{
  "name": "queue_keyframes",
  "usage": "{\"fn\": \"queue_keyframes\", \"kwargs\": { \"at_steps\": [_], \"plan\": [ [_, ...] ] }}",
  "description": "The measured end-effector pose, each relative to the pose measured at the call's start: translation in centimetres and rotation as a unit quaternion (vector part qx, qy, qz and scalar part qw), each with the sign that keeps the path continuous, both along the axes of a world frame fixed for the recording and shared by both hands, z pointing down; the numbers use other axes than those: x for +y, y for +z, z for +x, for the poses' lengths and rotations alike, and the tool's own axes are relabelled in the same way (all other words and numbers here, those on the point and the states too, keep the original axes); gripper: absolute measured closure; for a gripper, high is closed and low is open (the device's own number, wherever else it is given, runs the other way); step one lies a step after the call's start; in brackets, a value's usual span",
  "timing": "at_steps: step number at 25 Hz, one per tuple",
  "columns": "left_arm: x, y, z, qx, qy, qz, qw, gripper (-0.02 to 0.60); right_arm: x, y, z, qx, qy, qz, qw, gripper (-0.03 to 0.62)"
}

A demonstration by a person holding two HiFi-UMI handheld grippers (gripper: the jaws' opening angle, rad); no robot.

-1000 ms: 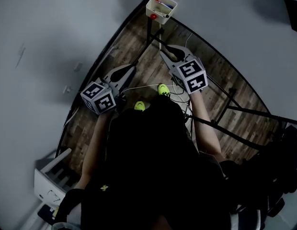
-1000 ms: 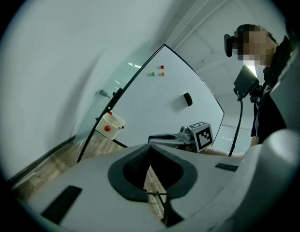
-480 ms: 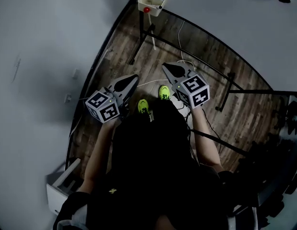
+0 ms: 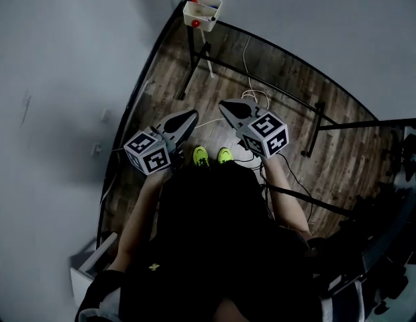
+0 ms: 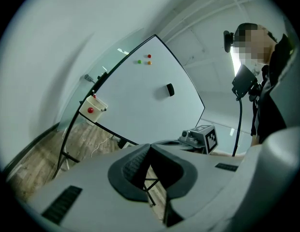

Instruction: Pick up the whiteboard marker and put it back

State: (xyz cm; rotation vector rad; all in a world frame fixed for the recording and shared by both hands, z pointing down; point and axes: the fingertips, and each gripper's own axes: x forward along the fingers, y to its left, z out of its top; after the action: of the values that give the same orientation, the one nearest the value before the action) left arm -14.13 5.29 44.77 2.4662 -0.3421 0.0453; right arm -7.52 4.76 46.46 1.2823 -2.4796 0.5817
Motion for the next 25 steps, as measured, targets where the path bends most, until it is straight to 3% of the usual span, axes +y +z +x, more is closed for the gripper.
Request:
{"fn": "queue_keyframes", "kwargs": {
  "at_steps": [25],
  "plan": [
    [-0.4, -0.3, -1.4, 0.022, -0.007, -0.002, 0.9997, 0.563, 0.5, -1.3, -3.2, -0.027, -0.022, 0.009, 0.999, 0.583]
  ]
}}
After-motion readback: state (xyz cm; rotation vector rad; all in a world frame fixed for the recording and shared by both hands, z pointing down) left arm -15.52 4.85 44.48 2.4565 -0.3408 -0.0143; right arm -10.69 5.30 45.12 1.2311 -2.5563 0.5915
